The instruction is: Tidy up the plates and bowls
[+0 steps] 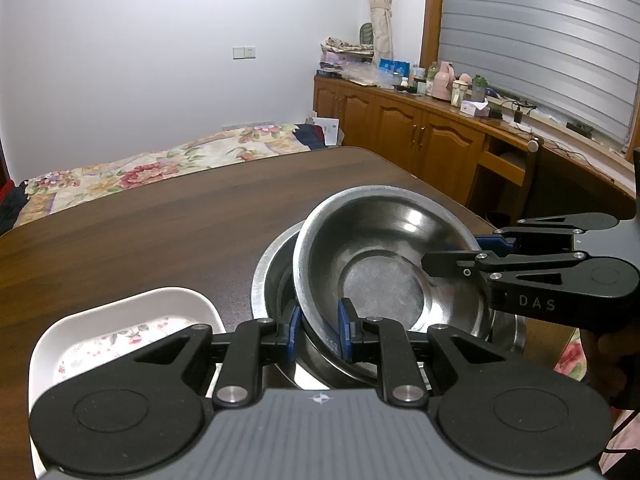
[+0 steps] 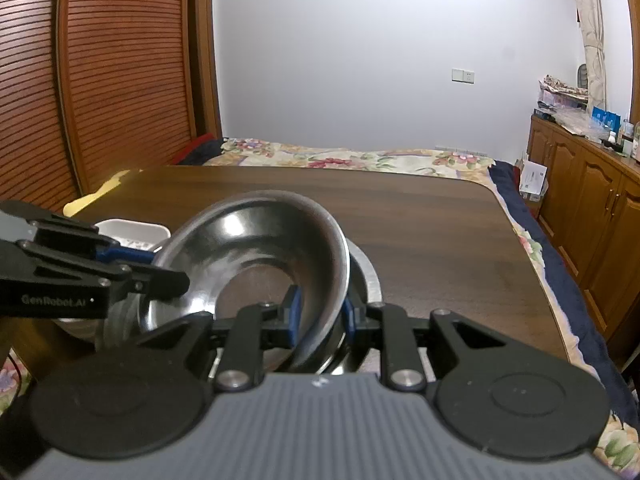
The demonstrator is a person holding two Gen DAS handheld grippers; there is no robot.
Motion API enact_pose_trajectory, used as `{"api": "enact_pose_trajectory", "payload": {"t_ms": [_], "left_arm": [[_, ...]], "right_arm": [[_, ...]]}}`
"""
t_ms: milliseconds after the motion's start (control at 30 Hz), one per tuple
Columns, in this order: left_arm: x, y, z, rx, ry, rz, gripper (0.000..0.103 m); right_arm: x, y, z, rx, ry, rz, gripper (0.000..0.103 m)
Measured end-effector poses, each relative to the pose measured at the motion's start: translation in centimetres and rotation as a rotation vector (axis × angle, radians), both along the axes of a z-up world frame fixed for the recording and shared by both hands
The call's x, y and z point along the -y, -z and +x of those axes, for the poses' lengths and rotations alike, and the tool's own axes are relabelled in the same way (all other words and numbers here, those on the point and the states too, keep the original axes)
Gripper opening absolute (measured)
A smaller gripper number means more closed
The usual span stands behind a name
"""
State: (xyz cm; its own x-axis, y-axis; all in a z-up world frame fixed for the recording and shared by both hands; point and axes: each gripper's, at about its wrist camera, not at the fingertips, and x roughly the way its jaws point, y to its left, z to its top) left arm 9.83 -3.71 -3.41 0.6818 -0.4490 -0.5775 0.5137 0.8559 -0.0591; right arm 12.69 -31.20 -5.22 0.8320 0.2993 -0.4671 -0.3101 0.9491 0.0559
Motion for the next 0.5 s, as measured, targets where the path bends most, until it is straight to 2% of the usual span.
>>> {"api": "enact_pose_trajectory", "payload": {"t_ms": [500], "left_arm": [[-0.21, -0.11, 0.14, 0.005, -0.038, -0.034, 0.02]], "right_arm": [[0.94, -0.02, 0.39, -0.006, -0.008, 0.057, 0.024]]}}
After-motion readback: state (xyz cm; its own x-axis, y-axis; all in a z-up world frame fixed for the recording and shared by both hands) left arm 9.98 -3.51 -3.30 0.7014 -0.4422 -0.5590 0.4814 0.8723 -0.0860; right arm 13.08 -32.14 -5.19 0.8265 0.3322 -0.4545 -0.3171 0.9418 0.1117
